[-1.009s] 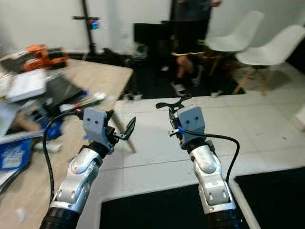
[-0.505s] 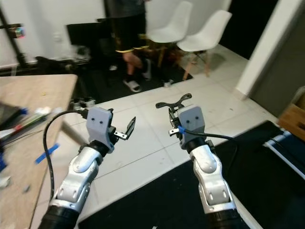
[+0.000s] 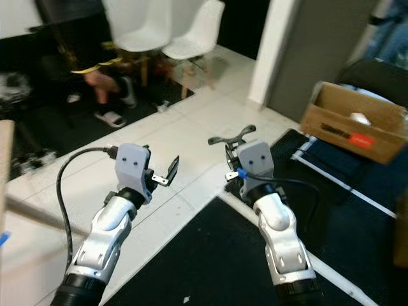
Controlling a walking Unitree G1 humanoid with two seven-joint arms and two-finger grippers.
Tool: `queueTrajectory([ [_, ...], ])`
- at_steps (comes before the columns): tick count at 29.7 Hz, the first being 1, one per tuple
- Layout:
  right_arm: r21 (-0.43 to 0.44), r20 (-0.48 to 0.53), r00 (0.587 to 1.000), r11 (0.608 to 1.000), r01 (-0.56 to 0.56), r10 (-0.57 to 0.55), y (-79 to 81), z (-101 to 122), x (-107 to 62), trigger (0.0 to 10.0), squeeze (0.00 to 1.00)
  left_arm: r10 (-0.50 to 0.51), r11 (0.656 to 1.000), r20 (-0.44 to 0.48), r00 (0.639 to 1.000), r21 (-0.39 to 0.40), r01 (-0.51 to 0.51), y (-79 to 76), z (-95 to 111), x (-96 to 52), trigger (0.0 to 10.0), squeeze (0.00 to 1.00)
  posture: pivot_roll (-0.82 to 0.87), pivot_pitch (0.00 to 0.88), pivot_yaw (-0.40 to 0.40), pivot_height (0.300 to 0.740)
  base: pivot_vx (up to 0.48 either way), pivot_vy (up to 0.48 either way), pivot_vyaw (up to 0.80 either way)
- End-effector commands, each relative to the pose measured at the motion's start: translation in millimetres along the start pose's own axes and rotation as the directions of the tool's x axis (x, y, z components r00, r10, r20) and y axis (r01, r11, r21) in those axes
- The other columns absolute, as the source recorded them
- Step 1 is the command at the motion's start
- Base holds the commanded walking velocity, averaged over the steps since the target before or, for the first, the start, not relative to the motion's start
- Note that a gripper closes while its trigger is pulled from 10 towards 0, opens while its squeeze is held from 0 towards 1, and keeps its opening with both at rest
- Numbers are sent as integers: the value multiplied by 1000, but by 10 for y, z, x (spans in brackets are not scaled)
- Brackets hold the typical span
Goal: Picking trash to rubbish bin
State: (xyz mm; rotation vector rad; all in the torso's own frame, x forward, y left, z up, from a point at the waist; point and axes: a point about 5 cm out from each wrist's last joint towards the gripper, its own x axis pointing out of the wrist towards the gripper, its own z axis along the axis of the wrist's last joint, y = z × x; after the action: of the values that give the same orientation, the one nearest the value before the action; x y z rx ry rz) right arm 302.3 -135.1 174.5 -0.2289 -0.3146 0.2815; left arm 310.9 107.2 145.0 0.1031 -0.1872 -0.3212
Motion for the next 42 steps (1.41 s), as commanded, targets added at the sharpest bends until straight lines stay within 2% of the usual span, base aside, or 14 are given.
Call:
queueTrajectory([
  [1, 8, -24, 1000, 1000, -10, 10, 36, -58, -25, 10000, 0, 0, 1000, -13, 1000, 6, 1, -21, -36, -16, 10000, 0, -102, 62, -39, 740, 0, 0, -800],
  [14, -4, -46, 999, 1000, -17, 17, 45, -106, -56, 10000, 0, -6, 1000, -13, 1000, 12, 6, -26, -36, -4, 10000, 0, -101, 64, -29, 740, 0, 0, -800],
  [24, 1, -70, 997, 1000, 12, -11, 62, -168, -98, 10000, 0, -38, 999, -10, 999, 27, 38, -11, 1, 47, 10000, 0, -78, 74, 21, 740, 0, 0, -800],
  [32, 20, -87, 995, 998, 55, -53, 101, -227, -142, 10000, 0, -56, 998, -12, 998, 39, 57, 59, 33, 69, 10000, 0, -55, 83, 65, 740, 0, 0, -800],
  [35, 23, -96, 994, 998, 63, -61, 103, -246, -151, 10000, 0, -46, 999, -29, 999, 18, 47, 79, 4, 61, 10000, 0, -58, 84, 67, 740, 0, 0, -800],
  [38, 68, -168, 984, 995, 75, -62, 101, -345, -168, 10000, 0, 11, 1000, -67, 998, -26, -13, 106, -80, 47, 10000, 0, -63, 85, 64, 740, 0, 0, -533],
  [42, 24, -204, 979, 999, 30, -25, 130, -407, -182, 10000, 0, 29, 999, -68, 997, -42, -32, 109, -100, 39, 10000, 0, -73, 84, 50, 740, 0, 0, 0],
])
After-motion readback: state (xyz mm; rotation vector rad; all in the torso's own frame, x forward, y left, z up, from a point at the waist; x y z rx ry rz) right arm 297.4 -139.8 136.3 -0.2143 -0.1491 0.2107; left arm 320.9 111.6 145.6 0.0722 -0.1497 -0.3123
